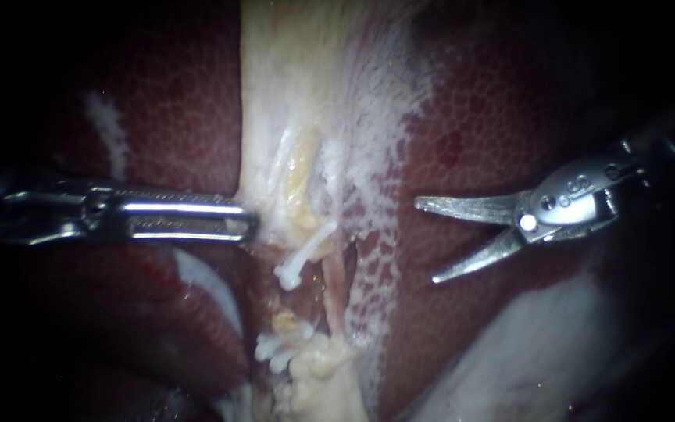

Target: Go back from the cut left tube

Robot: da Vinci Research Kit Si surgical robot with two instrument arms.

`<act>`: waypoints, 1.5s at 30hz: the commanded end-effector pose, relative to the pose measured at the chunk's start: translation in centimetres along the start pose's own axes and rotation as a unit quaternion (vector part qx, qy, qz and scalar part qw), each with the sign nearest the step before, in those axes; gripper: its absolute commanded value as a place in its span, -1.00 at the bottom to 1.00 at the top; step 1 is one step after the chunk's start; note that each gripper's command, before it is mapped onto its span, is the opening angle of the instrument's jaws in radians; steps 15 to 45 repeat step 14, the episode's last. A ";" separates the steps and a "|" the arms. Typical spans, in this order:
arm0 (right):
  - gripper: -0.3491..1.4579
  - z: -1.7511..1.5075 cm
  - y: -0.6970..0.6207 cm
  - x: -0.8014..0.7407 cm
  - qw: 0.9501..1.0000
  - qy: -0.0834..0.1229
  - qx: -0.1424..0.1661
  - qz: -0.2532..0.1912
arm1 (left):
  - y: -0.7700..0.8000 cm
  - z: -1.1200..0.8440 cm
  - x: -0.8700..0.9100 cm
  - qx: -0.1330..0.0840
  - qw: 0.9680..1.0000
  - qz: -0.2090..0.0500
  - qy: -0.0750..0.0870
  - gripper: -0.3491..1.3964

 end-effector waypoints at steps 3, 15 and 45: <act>0.97 0.00 0.00 0.00 1.000 0.000 0.000 0.000 | 0.00 0.00 0.00 0.000 1.000 0.000 0.000 -1.00; 0.97 0.00 0.00 0.00 1.000 0.000 0.000 0.000 | -0.01 0.00 -0.01 0.000 1.000 0.000 0.000 -1.00; 0.97 0.00 0.00 0.00 1.000 0.000 0.000 0.000 | -0.01 0.00 -0.01 0.000 1.000 0.000 0.000 -1.00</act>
